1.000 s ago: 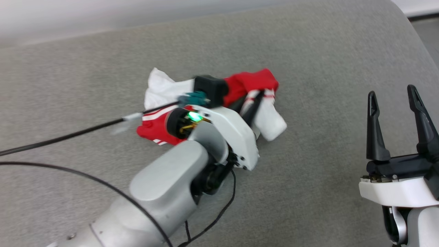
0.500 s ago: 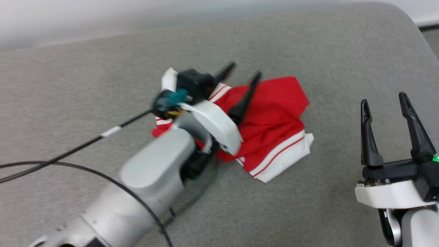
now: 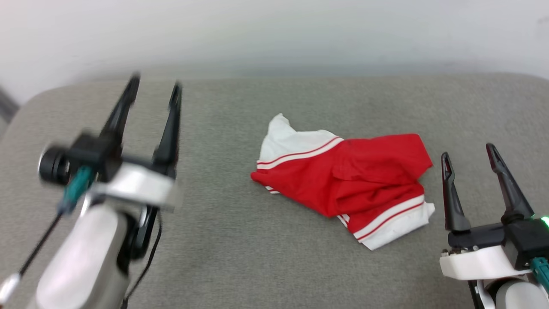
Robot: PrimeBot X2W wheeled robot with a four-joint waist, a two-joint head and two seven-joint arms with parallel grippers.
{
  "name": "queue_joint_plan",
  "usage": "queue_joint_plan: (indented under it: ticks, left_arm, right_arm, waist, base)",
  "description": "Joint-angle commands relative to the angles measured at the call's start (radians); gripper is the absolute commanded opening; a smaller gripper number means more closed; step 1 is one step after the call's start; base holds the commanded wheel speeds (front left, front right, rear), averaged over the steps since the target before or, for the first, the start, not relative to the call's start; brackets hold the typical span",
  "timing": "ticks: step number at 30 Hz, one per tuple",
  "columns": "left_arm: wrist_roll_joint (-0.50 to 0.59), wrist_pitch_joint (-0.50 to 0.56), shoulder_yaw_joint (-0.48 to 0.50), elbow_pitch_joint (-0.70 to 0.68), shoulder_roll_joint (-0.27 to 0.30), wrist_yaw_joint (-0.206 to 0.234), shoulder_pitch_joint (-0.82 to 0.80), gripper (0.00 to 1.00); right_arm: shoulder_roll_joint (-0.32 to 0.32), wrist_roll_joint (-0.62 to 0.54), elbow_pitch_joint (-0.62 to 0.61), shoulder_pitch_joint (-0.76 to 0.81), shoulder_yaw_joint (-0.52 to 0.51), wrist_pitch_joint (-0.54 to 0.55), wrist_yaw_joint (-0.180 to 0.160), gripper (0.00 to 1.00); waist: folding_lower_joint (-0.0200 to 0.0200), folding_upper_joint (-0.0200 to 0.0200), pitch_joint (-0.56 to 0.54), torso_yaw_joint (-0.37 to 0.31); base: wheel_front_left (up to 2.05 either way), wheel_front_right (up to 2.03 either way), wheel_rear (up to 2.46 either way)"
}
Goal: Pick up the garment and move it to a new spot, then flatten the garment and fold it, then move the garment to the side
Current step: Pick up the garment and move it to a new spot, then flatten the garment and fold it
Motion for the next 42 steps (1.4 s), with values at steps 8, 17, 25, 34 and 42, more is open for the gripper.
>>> queue_joint_plan:
  ticks: [8,17,25,34,42]
  left_arm:
    - [0.120,-0.002,0.153,-0.132,-0.050,-0.046,0.314,1.00]
    - [0.211,-0.002,0.275,-0.194,-0.212,-0.121,0.505,1.00]
    - [0.274,-0.002,0.333,-0.191,-0.275,-0.201,0.506,1.00]
    - [0.299,-0.002,0.382,-0.188,-0.317,-0.236,0.496,1.00]
    - [0.305,-0.002,0.403,-0.175,-0.334,-0.248,0.472,1.00]
  right_arm:
    - [0.001,-0.001,0.005,0.051,-0.001,-0.002,0.000,1.00]
    - [0.001,0.031,0.002,0.065,-0.004,-0.002,0.000,1.00]
    - [0.001,0.033,-0.001,0.054,-0.009,-0.002,0.000,1.00]
    - [0.002,0.030,0.032,0.046,-0.015,-0.002,0.000,1.00]
    - [-0.112,0.208,0.095,-0.008,0.178,0.340,0.000,1.00]
  waist:
    - [0.0001,0.0000,-0.066,0.071]
    - [0.0001,0.0000,-0.065,0.078]
    - [0.0001,0.0000,-0.044,0.073]
    - [0.0001,0.0000,-0.013,0.061]
    - [0.0001,0.0000,0.045,0.066]
  base:
    - [0.00,0.00,0.00]
    - [0.00,0.00,0.00]
    - [0.00,0.00,0.00]
    - [0.00,0.00,0.00]
    - [0.00,0.00,0.00]
